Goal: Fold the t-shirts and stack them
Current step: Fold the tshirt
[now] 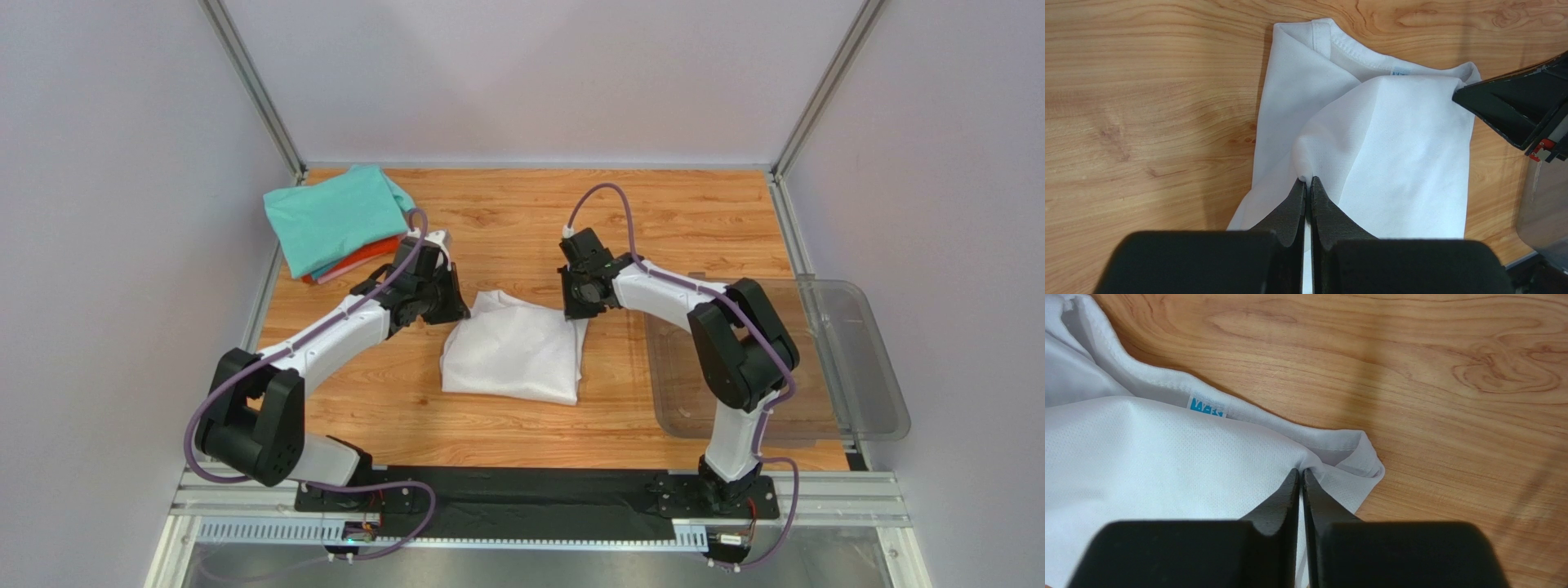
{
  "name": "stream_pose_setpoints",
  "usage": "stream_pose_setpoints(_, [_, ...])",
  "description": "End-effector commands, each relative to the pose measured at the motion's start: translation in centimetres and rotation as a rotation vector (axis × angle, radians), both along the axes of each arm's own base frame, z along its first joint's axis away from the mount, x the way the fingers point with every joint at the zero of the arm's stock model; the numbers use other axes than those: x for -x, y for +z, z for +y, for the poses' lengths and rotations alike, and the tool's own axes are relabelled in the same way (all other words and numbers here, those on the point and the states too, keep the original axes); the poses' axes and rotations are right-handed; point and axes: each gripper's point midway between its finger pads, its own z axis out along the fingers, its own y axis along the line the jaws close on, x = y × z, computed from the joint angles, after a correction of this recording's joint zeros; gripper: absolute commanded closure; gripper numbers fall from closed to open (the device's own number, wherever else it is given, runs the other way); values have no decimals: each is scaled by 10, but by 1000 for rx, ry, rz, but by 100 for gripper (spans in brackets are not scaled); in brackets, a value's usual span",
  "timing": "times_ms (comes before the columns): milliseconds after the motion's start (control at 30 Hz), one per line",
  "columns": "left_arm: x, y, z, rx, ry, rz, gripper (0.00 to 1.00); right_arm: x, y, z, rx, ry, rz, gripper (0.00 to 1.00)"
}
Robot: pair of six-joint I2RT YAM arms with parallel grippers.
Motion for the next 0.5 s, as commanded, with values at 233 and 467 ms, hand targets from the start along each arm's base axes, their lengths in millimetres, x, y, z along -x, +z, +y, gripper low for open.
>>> stream_pose_setpoints(233, [-9, 42, 1, 27, -1, -129, 100, 6, 69, 14, -169, 39, -147, 100])
stream_pose_setpoints(467, [-3, 63, -6, 96, -54, -236, 100, 35, 82, -14, -178, -40, -202, 100])
